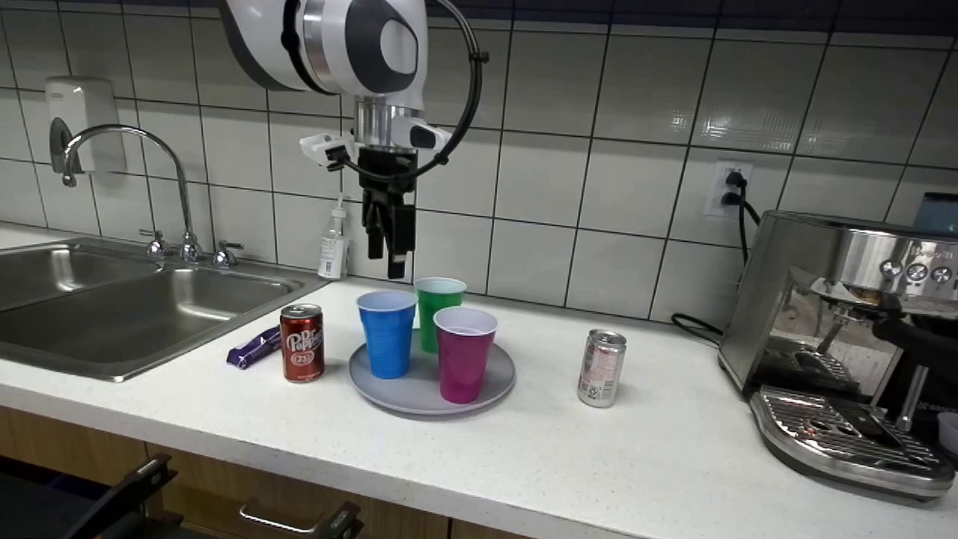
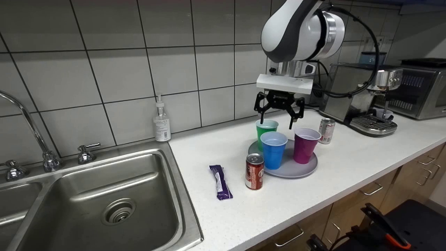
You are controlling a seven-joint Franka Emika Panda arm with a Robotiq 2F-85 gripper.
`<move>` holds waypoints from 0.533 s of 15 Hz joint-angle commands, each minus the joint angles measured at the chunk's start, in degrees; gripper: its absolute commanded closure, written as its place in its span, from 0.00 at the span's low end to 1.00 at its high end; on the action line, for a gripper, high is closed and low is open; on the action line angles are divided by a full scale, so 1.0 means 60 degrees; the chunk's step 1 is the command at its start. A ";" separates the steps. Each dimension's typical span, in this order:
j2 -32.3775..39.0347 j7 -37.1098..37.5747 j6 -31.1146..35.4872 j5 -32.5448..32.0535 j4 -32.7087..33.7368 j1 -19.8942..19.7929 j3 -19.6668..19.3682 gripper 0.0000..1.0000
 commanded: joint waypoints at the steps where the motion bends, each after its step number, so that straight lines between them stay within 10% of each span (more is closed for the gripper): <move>1: -0.0515 -0.0629 -0.0416 -0.0193 -0.0170 -0.0182 0.0314 0.00; 8: -0.0667 -0.1174 -0.0367 -0.0791 -0.0353 -0.0158 0.0599 0.00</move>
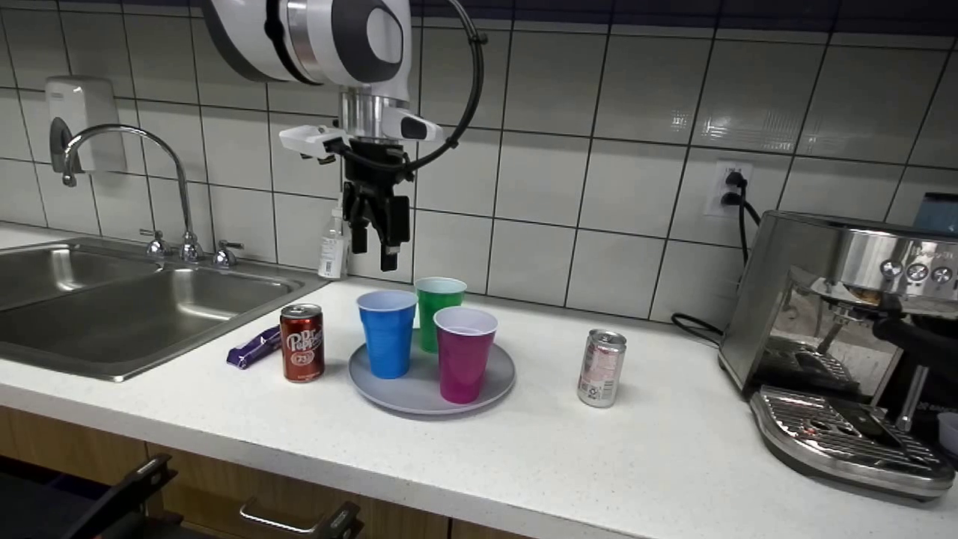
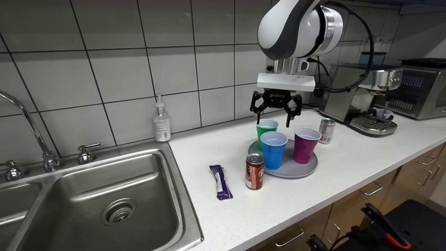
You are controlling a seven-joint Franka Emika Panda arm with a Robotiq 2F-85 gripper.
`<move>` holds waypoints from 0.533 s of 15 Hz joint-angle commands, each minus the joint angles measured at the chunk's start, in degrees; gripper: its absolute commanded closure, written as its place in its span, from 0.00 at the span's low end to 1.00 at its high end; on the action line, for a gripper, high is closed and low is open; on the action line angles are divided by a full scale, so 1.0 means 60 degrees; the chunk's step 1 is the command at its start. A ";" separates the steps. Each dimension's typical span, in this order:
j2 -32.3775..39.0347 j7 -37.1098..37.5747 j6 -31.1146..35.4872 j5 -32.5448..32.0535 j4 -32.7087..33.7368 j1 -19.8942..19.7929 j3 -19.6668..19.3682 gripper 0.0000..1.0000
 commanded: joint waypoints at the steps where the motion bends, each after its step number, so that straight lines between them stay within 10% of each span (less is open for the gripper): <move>1: -0.0408 -0.0162 -0.0221 -0.0634 -0.0266 -0.0156 0.0269 0.00; 8: -0.0048 -0.0022 -0.0025 -0.0741 -0.0122 -0.0169 0.0339 0.00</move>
